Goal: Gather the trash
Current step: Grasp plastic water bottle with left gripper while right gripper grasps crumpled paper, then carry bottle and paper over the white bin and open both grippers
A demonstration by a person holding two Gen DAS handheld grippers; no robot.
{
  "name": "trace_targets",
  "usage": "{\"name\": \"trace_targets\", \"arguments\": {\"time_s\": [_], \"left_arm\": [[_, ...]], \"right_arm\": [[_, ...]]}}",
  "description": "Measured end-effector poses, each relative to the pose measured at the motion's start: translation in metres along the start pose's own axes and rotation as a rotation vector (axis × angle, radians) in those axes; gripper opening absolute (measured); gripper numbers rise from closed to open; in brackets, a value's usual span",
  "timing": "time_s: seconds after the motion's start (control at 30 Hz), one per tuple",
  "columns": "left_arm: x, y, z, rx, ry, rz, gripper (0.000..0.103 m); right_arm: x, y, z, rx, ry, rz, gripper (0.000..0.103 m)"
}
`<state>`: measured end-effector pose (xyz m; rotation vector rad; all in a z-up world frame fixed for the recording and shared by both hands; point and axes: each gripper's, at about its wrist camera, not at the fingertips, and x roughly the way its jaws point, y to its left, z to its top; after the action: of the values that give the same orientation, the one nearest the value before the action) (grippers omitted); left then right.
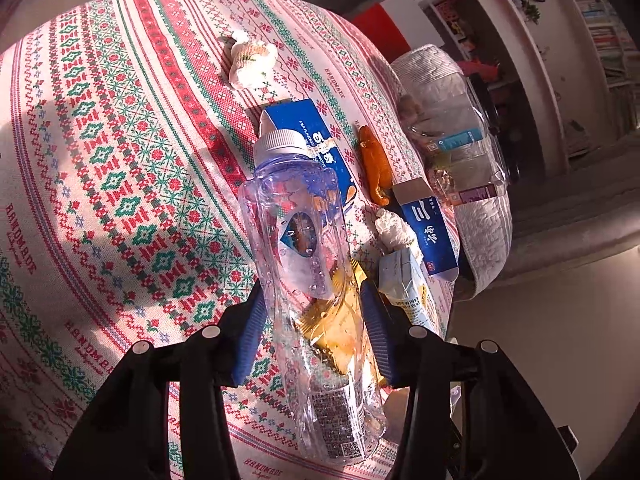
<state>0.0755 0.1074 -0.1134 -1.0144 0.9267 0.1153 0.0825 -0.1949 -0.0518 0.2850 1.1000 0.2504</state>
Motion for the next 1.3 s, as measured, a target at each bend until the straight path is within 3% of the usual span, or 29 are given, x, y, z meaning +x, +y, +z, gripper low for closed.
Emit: {"name": "trace_targets", "arguments": {"time_s": [0.43,0.77,1.07,1.3], "left_arm": [[-0.046,-0.017,0.001,0.082,-0.065,-0.046,0.047],[-0.064,-0.054,-0.012,0.234,-0.109,-0.106,0.047],[-0.052,-0.084,-0.029,0.323,-0.078,-0.148,0.047],[-0.029,-0.131,-0.065,0.43,0.011,-0.2,0.047]], "right_arm": [[-0.026,-0.005,0.001,0.029,-0.074,0.057,0.034],[-0.062,-0.038,0.009,0.138,-0.194,0.109,0.034],[-0.096,-0.094,0.011,0.308,-0.318,0.11,0.034],[-0.115,-0.151,0.015,0.495,-0.434,0.083,0.034]]}}
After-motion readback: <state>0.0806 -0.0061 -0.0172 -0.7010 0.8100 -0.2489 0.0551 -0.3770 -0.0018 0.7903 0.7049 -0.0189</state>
